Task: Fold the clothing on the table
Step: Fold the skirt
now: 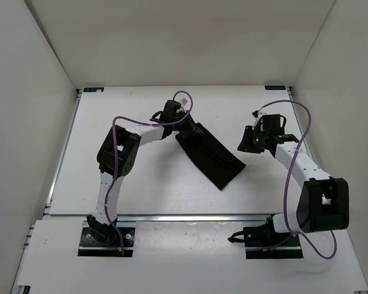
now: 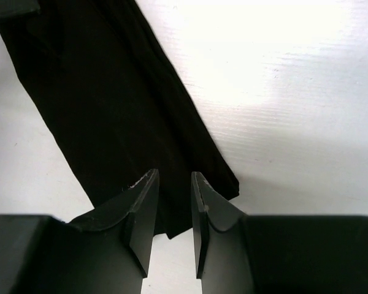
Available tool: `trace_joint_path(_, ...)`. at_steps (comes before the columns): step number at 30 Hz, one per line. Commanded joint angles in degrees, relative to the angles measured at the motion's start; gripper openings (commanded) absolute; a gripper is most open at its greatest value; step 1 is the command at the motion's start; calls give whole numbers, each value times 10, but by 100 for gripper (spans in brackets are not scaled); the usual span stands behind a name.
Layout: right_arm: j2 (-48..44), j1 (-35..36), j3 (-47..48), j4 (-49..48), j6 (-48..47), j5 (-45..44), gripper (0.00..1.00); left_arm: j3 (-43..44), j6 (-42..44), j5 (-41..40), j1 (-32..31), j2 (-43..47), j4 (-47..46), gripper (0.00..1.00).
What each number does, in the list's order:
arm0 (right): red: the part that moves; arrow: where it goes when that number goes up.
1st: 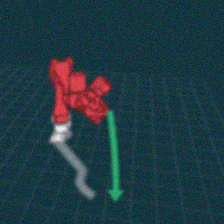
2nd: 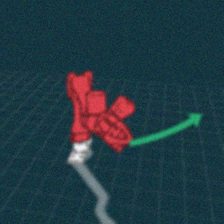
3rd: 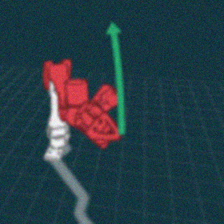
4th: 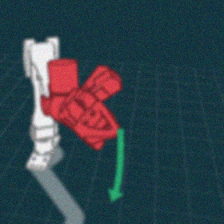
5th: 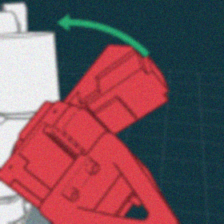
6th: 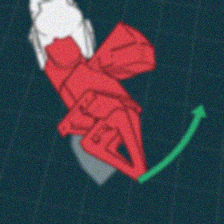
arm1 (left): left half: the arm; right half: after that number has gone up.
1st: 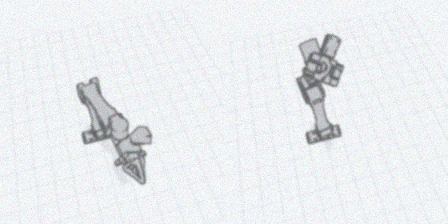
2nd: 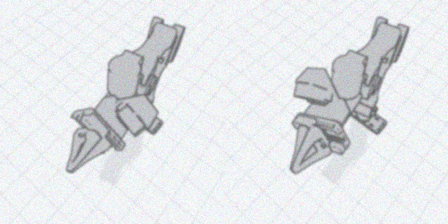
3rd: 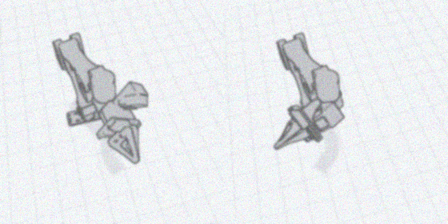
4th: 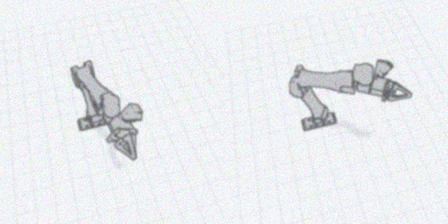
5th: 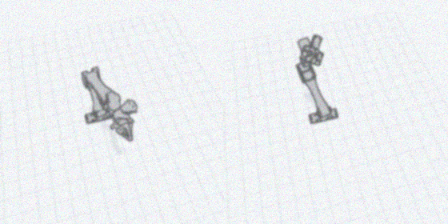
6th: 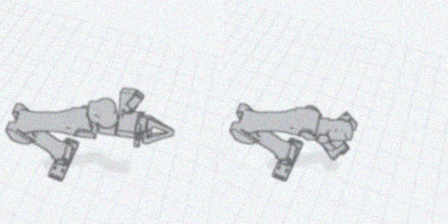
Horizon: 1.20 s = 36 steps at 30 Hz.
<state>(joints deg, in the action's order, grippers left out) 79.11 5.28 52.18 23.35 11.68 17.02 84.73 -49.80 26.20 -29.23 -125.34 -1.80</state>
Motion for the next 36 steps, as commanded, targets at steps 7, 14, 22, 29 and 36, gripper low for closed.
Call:
trace_joint_path(7, -62, -14, -19, -20, -13, 16, 25, 57, -213, 29, -11, -17, -189, 0)
trace_joint_path(14, -88, -17, -43, -28, -18, 28, 34, 185, -267, -64, -20, -85, -64, 49)
trace_joint_path(22, -104, -16, -48, -31, -28, 27, 46, 99, -230, -104, -4, -16, -102, 95)
trace_joint_path(29, -36, 24, 57, -16, -94, -25, 48, -53, -154, -156, 4, 80, -78, 45)
trace_joint_path(36, 97, 80, 196, 16, -141, -50, 44, -48, -138, -114, -33, 40, -85, 0)
